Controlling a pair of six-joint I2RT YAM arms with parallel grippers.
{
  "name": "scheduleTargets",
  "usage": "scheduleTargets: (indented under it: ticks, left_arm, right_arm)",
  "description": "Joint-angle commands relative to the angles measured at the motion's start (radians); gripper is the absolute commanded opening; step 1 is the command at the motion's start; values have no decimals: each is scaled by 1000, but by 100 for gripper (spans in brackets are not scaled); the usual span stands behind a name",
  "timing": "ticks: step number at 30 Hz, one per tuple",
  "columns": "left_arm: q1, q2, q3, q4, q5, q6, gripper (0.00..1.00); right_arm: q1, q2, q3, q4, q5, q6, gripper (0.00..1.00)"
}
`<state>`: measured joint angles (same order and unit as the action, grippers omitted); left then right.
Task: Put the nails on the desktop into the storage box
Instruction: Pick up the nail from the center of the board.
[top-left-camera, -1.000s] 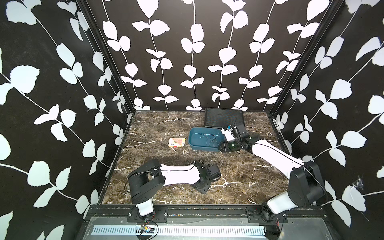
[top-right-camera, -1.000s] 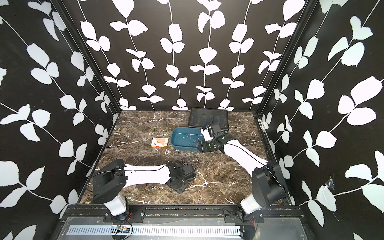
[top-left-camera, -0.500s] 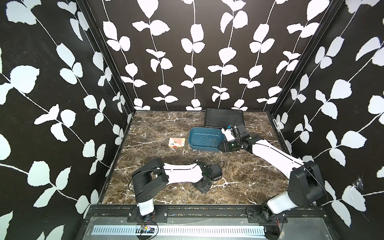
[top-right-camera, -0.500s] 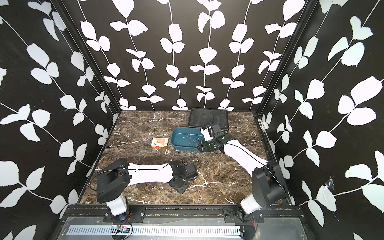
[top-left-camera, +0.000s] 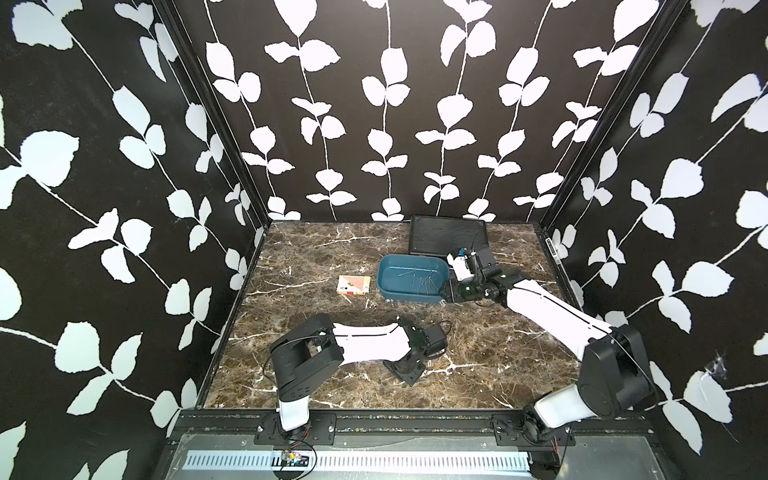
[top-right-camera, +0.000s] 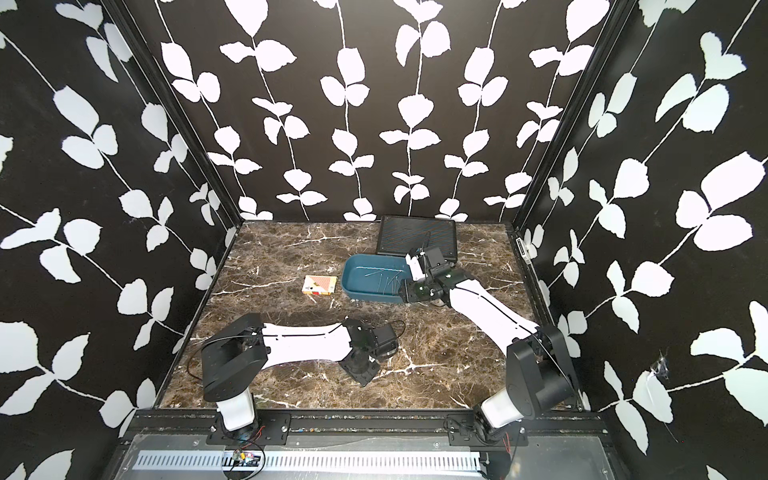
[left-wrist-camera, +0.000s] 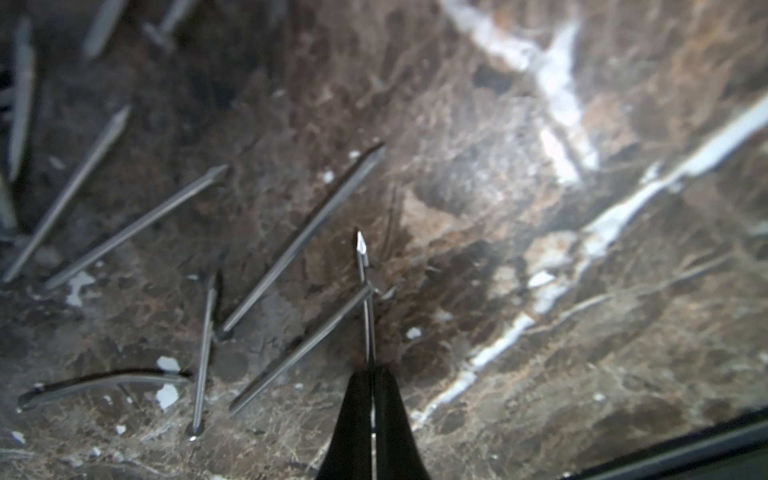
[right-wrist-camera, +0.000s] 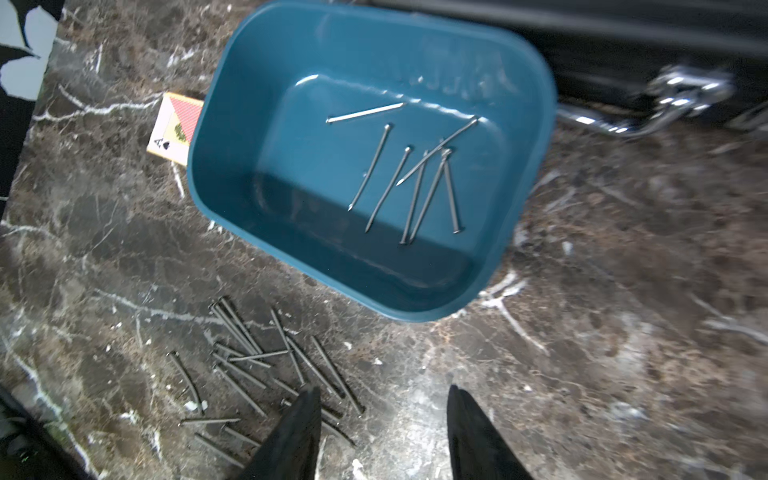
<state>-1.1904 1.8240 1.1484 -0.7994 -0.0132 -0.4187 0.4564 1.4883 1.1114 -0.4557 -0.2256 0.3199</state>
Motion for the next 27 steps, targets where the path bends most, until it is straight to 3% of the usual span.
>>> scheduleTargets:
  ticks: [1,9,27]
  left_arm:
    - [-10,61,63,60,133,84,0]
    - [30,136,273,32,244,179,0]
    - [184,130,402,88,409,193,0]
  right_arm:
    - [-17,-57,-8,-2,69,-9,54]
    - [-93,-141,-14,-12,102,14,60]
    - [-143,-170,-56,21,50,77,61]
